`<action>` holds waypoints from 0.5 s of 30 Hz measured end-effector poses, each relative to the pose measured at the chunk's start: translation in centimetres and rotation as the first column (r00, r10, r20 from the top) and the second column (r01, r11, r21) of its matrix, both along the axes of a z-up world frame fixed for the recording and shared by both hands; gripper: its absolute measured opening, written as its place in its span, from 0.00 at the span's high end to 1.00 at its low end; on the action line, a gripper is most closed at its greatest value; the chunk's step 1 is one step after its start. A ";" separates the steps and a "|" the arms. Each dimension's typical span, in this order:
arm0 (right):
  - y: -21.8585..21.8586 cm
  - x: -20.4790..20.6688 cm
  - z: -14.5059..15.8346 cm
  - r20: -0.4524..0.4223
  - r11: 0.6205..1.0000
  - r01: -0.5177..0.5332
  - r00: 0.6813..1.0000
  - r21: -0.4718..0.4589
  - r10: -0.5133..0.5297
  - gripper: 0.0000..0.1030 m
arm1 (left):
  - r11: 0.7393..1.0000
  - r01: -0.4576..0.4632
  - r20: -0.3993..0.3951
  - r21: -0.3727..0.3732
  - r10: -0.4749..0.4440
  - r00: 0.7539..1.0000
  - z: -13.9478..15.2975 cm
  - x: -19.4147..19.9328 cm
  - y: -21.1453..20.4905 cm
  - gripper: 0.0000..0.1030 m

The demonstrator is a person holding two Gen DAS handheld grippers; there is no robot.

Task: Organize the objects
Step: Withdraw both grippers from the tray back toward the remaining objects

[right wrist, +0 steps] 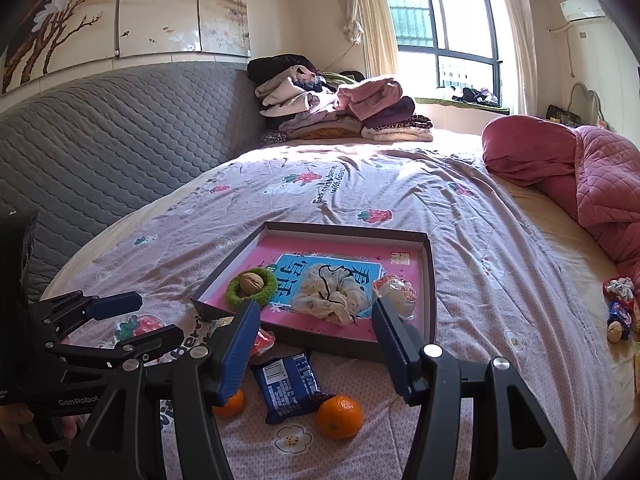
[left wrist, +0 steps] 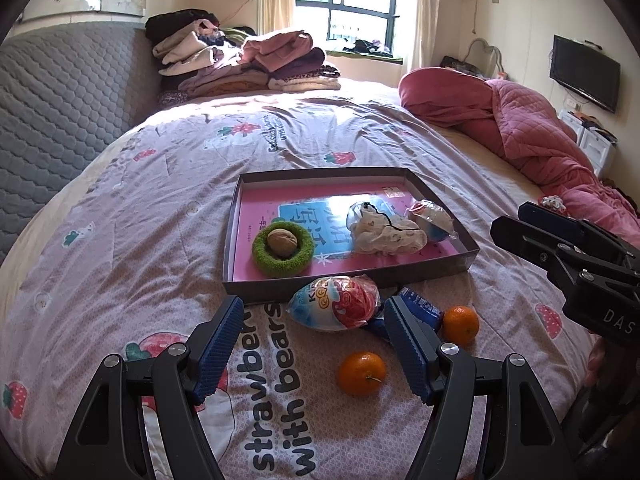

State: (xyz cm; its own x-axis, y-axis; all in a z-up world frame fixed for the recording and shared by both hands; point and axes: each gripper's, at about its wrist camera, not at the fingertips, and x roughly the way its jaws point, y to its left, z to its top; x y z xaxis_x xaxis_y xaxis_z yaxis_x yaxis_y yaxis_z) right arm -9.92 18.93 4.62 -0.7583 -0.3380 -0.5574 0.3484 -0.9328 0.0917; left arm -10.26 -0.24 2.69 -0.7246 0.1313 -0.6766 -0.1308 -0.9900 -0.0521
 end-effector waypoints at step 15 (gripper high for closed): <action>0.4 1.1 -0.2 -0.001 1.000 0.010 1.000 0.000 -0.010 0.44 | 1.000 0.002 0.010 -0.020 -0.002 1.000 -0.4 0.7 0.6 0.28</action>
